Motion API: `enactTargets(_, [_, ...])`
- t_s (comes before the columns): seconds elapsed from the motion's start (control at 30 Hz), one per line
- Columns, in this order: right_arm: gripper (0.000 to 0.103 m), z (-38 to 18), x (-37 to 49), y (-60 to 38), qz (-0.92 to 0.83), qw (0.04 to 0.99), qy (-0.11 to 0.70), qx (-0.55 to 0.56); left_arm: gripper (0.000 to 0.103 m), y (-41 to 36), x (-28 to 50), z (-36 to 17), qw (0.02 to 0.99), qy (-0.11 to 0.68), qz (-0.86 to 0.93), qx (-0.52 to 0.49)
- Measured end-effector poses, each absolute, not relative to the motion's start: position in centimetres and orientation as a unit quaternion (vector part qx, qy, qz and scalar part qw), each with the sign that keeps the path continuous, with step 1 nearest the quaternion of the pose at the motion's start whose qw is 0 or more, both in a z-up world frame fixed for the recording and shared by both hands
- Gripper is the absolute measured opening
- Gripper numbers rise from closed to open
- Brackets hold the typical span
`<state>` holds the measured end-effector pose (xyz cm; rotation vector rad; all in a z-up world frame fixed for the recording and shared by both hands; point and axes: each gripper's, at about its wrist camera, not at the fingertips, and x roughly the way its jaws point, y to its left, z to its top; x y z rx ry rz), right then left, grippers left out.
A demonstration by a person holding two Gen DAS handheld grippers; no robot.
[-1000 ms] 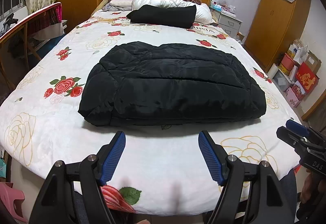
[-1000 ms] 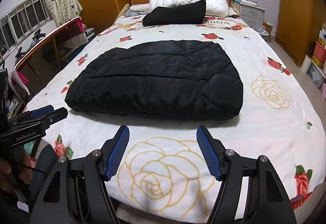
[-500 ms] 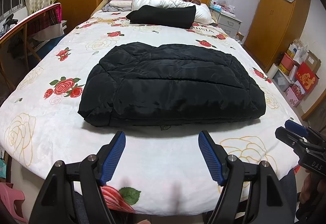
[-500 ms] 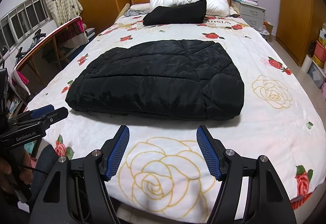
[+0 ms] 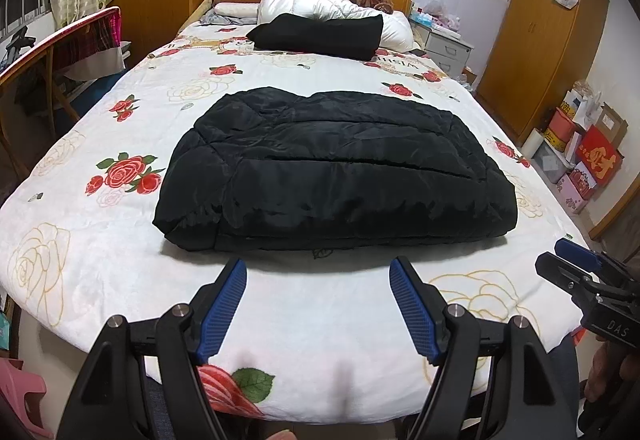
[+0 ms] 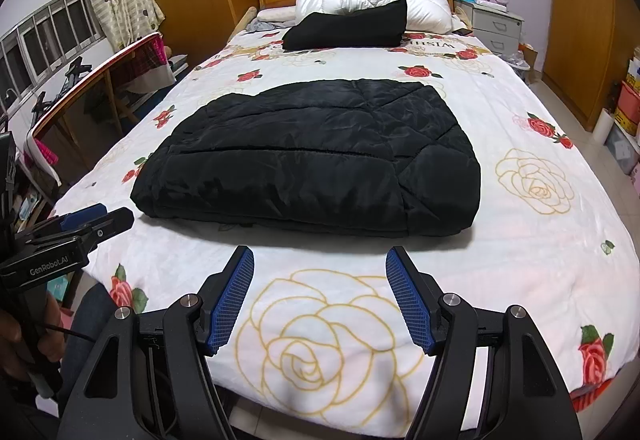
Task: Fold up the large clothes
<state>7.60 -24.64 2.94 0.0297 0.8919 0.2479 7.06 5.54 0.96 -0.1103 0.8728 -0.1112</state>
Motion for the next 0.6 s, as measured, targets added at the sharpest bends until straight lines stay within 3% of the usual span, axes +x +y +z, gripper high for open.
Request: enactTargets(0.6, [0.069,2.99,7.55,-24.55,0.121,0.895,0.430,0.014,0.076,5.20,6.96,1.31,0.906,0.417,-0.060,-0.051])
